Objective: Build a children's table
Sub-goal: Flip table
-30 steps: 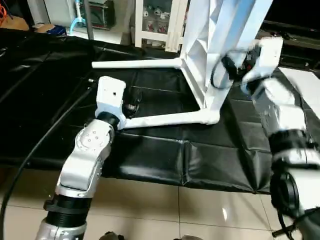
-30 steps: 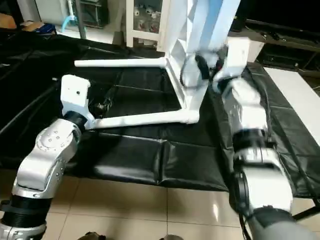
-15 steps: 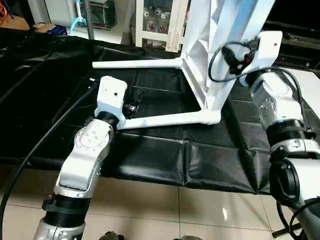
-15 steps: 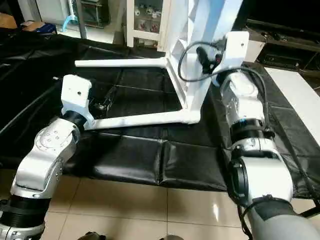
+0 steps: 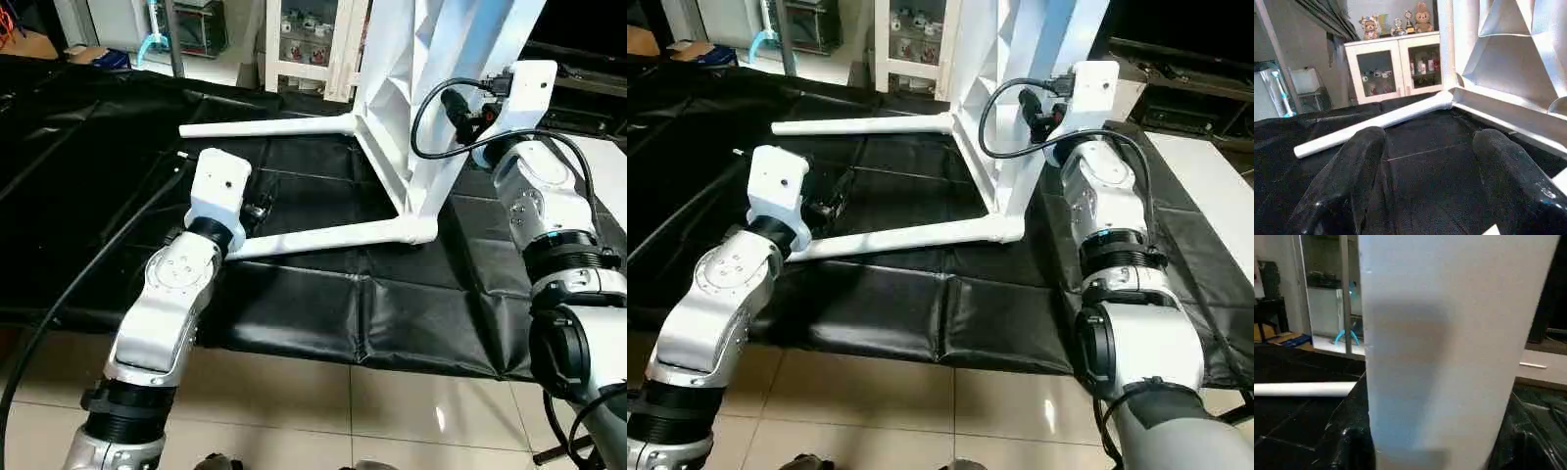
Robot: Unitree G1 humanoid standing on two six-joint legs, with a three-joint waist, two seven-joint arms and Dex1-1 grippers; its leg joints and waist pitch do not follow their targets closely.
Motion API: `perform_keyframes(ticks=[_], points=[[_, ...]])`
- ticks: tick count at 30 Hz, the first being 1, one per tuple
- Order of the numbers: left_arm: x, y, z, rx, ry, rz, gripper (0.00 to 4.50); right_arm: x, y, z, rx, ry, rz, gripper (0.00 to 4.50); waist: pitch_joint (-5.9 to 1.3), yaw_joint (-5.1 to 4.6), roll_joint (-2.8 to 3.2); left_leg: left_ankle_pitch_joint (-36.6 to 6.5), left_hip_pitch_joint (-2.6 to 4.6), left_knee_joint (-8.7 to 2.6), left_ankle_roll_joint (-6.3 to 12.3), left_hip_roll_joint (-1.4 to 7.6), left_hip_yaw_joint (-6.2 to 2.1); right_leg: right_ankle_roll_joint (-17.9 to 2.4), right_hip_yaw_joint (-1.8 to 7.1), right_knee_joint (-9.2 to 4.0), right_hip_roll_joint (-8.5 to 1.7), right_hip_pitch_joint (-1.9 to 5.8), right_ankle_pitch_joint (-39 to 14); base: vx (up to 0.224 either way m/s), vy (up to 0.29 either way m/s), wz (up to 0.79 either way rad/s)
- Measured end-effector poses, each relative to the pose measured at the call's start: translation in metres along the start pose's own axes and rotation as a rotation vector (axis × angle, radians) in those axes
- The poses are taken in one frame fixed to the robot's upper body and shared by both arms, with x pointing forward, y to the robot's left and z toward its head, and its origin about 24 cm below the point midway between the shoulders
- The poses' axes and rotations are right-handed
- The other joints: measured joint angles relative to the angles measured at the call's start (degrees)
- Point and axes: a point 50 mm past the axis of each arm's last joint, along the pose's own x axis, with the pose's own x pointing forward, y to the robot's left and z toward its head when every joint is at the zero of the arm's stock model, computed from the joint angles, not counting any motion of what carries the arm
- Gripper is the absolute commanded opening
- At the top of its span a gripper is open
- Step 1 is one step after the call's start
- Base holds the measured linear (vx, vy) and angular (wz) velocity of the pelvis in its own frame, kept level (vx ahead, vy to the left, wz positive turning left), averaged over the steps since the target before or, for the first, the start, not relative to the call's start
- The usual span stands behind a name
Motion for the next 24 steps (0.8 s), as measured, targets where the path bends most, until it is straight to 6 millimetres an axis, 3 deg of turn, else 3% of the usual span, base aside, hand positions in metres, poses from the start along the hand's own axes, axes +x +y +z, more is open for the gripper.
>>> perform_keyframes(ticks=[6, 12, 15, 20, 24], points=[[0.0, 0.002, 0.002, 0.011, -0.008, 0.011, 3.25, 0.001, -0.009, 0.004, -0.088, 0.026, -0.061, 1.75, 0.02, 0.2, 0.01, 0.0, -0.18, 0.01, 0.0, -0.02, 0.0, -0.01, 0.0, 0.0, -0.01, -0.13, 0.0, 0.0, 0.0, 0.0], [0.004, 0.011, 0.021, 0.005, -0.082, 0.035, 3.25, 0.006, -0.011, 0.018, -0.153, 0.022, -0.083, 1.7, 0.11, 0.32, 0.15, 0.19, -1.05, 0.03, 0.28, -0.01, 0.11, -0.08, 0.05, 0.2, -0.02, -1.15, 0.05, 0.0, 0.0, 0.0], [0.004, 0.013, 0.023, 0.008, -0.088, 0.041, 3.25, 0.007, -0.016, 0.027, -0.182, 0.014, -0.104, 1.7, 0.15, 0.94, 0.19, 0.2, -1.07, 0.03, 0.33, 0.02, 0.22, -0.08, 0.09, 0.16, -0.02, -1.2, 0.02, 0.0, 0.0, 0.0], [0.004, 0.013, 0.023, 0.01, -0.089, 0.044, 3.25, 0.011, -0.021, 0.056, -0.28, -0.03, -0.15, 1.7, 0.18, 1.91, 0.17, 0.19, -1.1, 0.03, 0.36, 0.04, 0.44, -0.07, 0.19, 0.13, -0.06, -1.28, 0.01, 0.0, 0.0, 0.0], [0.004, 0.014, 0.023, 0.013, -0.089, 0.046, 3.25, 0.012, -0.022, 0.08, -0.373, -0.092, -0.163, 1.7, 0.23, 1.99, 0.08, 0.18, -1.09, 0.05, 0.37, 0.04, 0.53, -0.06, 0.22, 0.12, -0.1, -1.26, 0.01, 0.0, 0.0, 0.0]])
